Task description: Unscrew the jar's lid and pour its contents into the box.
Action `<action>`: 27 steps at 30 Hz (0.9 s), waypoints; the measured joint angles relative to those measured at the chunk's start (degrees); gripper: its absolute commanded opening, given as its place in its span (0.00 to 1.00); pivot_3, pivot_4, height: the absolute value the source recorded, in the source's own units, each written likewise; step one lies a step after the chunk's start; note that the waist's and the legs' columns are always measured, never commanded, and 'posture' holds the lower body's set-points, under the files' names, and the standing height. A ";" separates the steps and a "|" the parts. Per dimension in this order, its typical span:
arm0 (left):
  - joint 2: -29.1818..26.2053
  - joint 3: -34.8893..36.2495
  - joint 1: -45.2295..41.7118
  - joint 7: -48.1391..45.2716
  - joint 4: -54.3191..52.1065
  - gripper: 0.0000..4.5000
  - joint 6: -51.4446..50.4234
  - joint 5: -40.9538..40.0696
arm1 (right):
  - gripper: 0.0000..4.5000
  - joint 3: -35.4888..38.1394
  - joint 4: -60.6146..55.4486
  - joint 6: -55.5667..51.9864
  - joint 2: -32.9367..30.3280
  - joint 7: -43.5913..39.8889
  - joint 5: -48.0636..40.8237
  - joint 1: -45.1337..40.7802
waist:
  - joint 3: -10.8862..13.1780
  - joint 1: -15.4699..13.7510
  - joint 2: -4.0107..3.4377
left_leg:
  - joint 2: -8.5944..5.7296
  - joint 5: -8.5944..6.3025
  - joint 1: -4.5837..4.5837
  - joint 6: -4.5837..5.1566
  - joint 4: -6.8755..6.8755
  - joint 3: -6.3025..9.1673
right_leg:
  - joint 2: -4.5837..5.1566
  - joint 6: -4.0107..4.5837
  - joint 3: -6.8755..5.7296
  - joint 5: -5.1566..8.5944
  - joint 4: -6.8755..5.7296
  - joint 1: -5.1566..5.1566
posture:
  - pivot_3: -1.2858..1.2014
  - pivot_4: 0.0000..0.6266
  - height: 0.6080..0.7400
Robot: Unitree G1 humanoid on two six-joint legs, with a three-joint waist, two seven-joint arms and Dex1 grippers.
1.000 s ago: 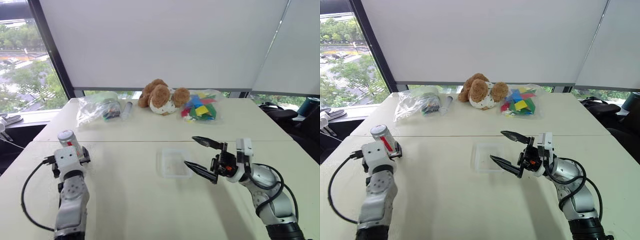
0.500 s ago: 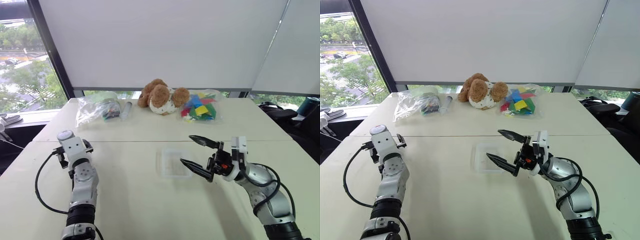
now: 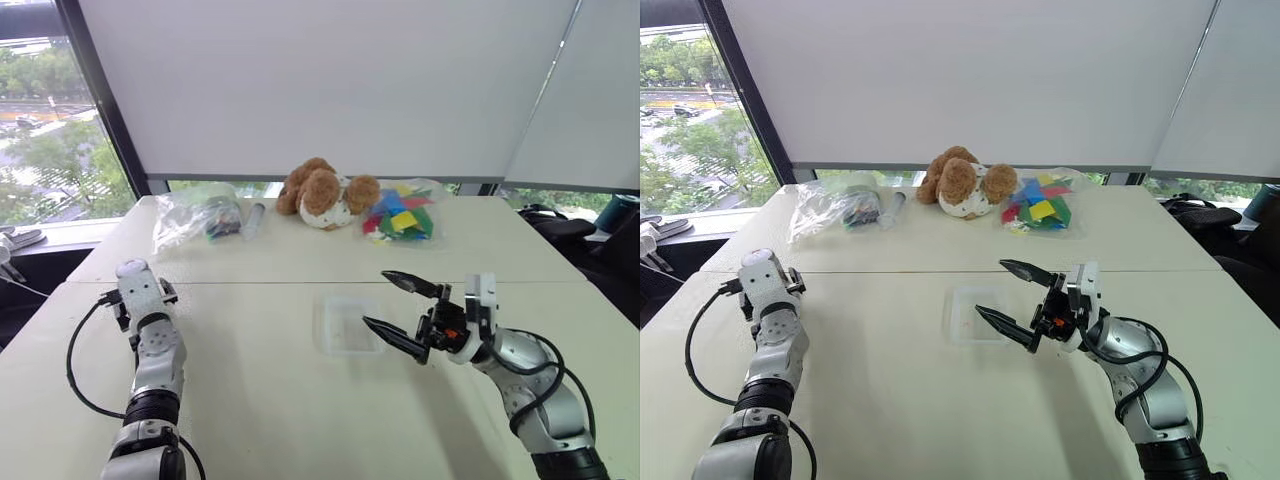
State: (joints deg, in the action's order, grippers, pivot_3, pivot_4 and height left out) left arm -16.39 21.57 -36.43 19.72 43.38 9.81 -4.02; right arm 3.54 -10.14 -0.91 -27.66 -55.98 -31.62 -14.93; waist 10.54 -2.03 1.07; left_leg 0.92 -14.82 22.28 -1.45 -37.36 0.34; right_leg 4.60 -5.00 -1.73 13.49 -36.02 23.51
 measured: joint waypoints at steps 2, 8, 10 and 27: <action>-0.19 -0.04 -0.27 -0.82 0.75 0.49 0.85 -0.34 | 1.00 0.00 0.00 0.16 0.05 0.27 0.04 0.44 | 0.00 0.02 0.00 | 0.00 0.00 0.00 0.00 0.00 0.00 | 0.00 0.00 0.00 0.00 -0.01 0.01 | 0.52 0.24 1.00; -0.62 -0.21 1.50 -18.12 -5.90 0.49 4.72 -9.13 | 1.00 0.46 -0.73 0.60 -0.46 0.69 0.07 2.78 | 0.01 -0.06 0.02 | 0.00 0.02 0.05 -0.04 0.00 -0.01 | 0.02 0.01 0.00 0.00 0.02 0.02 | 0.52 0.24 1.00; -2.71 -1.36 4.39 -32.02 -15.21 0.49 0.21 -17.36 | 1.00 0.89 -2.29 -0.59 -1.78 0.84 -0.08 3.50 | 0.03 0.15 0.02 | 0.01 0.04 0.09 -0.08 0.01 -0.02 | 0.03 0.02 0.01 0.00 0.03 0.06 | 0.52 0.24 1.00; -22.78 -26.35 13.02 -81.86 -51.94 0.49 -31.60 -29.01 | 1.00 -8.04 -20.88 -37.80 -3.26 18.67 -12.51 -13.15 | 0.11 1.32 -0.18 | 0.02 0.06 0.35 -0.08 0.15 0.03 | 0.00 0.48 0.07 0.24 -0.01 0.44 | 0.52 0.24 1.00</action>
State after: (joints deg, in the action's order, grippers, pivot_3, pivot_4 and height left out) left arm -39.17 -4.78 -23.41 -62.14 -8.56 -21.78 -33.03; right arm -4.49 -31.02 -38.71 -30.92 -37.31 -44.13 -28.08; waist 10.65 -0.71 0.89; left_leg 0.95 -14.76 22.63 -1.53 -37.21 0.37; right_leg 4.61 -4.52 -1.67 13.73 -36.03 23.95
